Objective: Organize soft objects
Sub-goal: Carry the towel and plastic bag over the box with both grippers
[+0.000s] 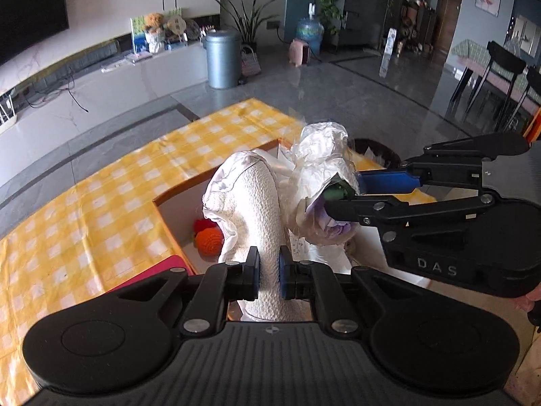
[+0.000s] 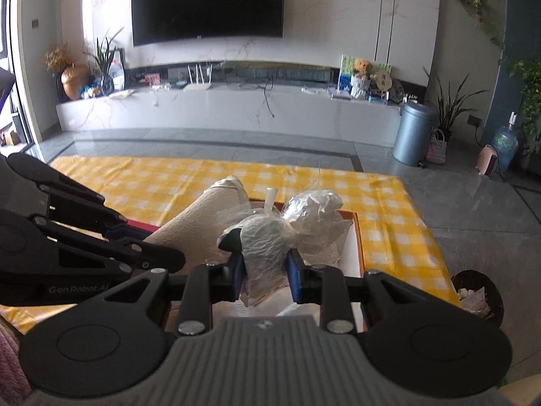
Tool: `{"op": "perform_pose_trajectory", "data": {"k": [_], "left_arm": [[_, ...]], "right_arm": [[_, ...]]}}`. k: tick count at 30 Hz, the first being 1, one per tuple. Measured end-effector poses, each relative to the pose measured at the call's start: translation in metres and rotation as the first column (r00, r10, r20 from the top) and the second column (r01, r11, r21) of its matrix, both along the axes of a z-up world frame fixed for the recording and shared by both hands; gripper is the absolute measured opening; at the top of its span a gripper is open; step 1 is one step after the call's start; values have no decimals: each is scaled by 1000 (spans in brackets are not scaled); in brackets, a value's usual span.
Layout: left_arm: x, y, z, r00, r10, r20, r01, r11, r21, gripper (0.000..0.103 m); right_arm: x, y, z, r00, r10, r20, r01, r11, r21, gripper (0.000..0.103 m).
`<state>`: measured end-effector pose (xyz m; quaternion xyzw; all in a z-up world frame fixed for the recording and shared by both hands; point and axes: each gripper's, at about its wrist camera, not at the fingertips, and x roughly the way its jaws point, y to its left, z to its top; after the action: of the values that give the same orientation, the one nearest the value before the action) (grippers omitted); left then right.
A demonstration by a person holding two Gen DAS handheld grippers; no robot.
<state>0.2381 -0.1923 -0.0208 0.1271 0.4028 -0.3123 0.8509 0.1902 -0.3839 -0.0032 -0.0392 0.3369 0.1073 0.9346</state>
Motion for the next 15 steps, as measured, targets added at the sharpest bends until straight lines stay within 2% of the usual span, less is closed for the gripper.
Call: {"op": "perform_pose_trajectory", "data": {"k": [6,10,15], "left_arm": [[21,-17,-37,999,-23,-35,27,990,140,12],[25,-29,-56,999,-35,0,34,966,257,12],[38,-40,-70,999,-46,-3,45,942,332,12]], "right_arm": [[30,-2,-34,994,83,-78,-93,986,-142,25],[42,-1,-58,981,134,-137,-164,957,-240,25],[58,-4,-81,968,154,-198,-205,941,-268,25]]}}
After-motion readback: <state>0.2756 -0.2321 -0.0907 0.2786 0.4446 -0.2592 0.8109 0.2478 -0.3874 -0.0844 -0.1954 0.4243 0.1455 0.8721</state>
